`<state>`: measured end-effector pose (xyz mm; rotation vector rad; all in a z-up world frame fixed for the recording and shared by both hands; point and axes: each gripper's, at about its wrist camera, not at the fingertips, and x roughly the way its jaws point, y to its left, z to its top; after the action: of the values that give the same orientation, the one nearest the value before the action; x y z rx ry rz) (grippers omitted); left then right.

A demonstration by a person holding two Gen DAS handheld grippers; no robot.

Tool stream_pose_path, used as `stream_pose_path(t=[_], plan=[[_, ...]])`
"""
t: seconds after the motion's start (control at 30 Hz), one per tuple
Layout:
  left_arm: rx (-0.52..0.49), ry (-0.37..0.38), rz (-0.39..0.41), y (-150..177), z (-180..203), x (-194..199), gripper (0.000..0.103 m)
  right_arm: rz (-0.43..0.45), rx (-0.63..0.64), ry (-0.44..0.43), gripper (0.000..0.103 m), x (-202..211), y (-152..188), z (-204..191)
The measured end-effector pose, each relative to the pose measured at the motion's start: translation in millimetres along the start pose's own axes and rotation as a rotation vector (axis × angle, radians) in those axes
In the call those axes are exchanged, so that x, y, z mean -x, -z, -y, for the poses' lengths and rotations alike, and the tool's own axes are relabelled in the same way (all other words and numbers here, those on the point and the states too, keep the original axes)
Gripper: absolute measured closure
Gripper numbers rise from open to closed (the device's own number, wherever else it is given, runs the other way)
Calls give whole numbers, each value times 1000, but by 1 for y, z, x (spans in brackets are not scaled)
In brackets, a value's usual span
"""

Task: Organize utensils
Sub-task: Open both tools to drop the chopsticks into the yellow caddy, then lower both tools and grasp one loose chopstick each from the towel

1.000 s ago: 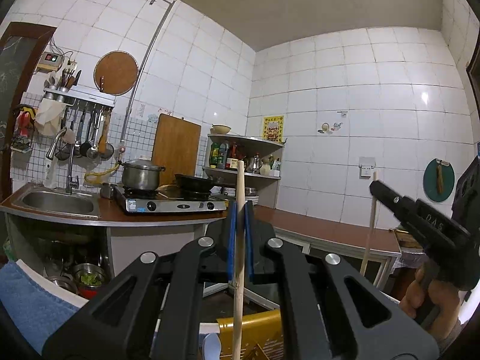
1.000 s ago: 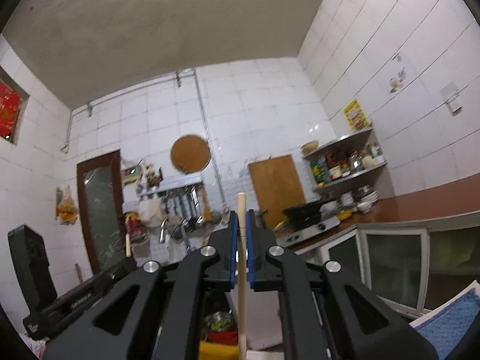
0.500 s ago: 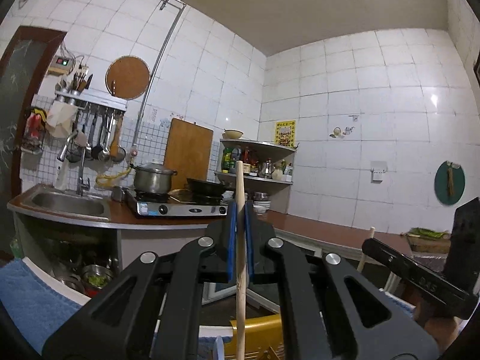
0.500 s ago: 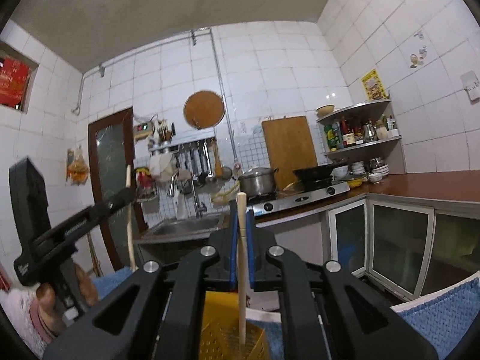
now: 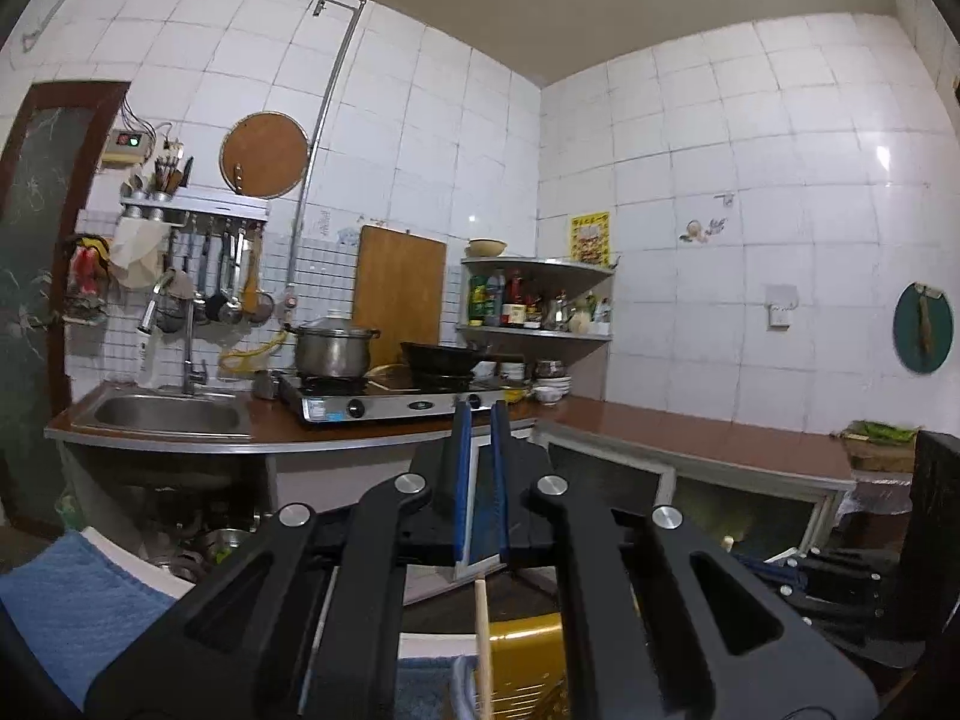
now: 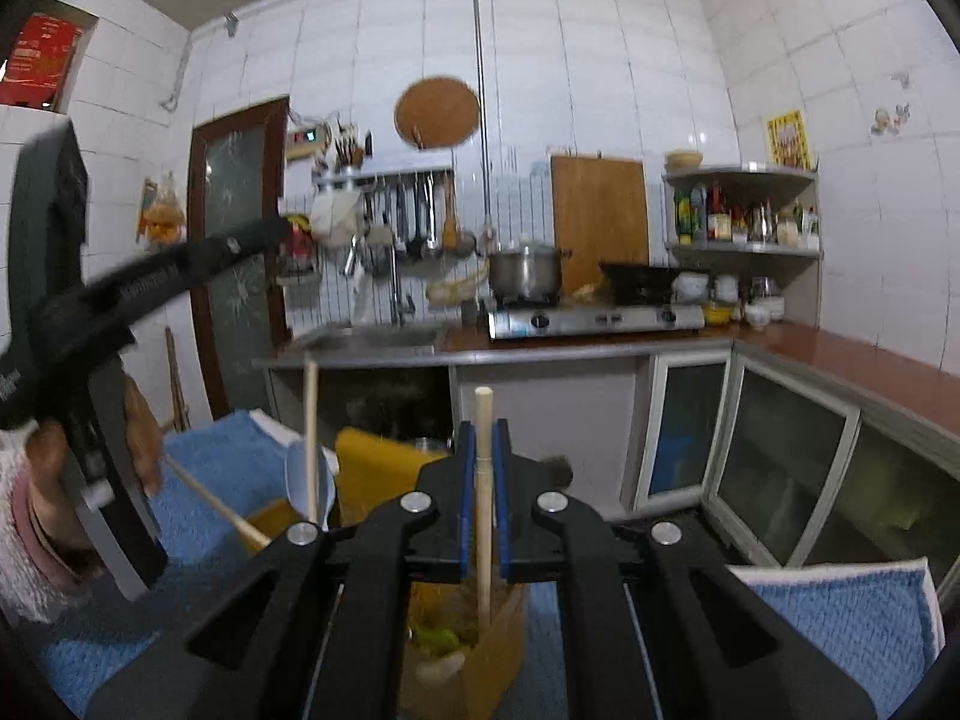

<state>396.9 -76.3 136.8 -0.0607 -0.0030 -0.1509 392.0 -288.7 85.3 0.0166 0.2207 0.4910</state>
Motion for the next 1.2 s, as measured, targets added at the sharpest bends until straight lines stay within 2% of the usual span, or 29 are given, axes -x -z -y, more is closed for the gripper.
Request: stream_pose_path(t=[0.1,0.17,0.2,0.23,0.27,0.3,0.33,0.4,0.43,0.47,0.5,0.53,0.63,0.83,1.1,1.2], plan=[[-3,-3,-44,2,-4,0,98,-52,-19,17,96,-2,6,3],[11,10,-104,5,-10,0,95,-78,-24,38,94,1,6,5],[14,11,-135,5,-13,1,89,-83,-28,50,80,3,3,4],[18,7,-154,5,-16,2,76,-82,-36,63,56,8,1,4],[22,-2,-172,5,-19,6,68,-73,-42,72,48,12,-4,3],[26,-18,-191,5,-23,11,51,-59,-47,85,45,21,-9,2],[30,-26,-198,5,-26,16,41,-56,-45,90,45,26,-13,0],[37,-30,-215,4,-32,28,37,-48,-34,135,45,41,-24,-5],[38,-29,-236,3,-35,34,31,-49,-30,166,44,48,-29,-9],[38,-31,-265,4,-37,39,28,-53,-29,194,42,55,-34,-12],[39,-33,-293,5,-40,45,24,-57,-30,217,34,59,-36,-15],[39,-33,-307,6,-41,50,22,-60,-34,253,28,66,-37,-18],[22,-56,-358,15,-42,67,15,-86,-40,338,18,85,-31,-35],[-17,-75,-468,41,-37,91,5,-222,-42,433,14,89,10,-62],[-9,-122,-601,90,-39,97,5,-403,-83,483,13,82,84,-85],[-12,-137,-687,114,-39,92,5,-455,-114,484,13,81,106,-88]])
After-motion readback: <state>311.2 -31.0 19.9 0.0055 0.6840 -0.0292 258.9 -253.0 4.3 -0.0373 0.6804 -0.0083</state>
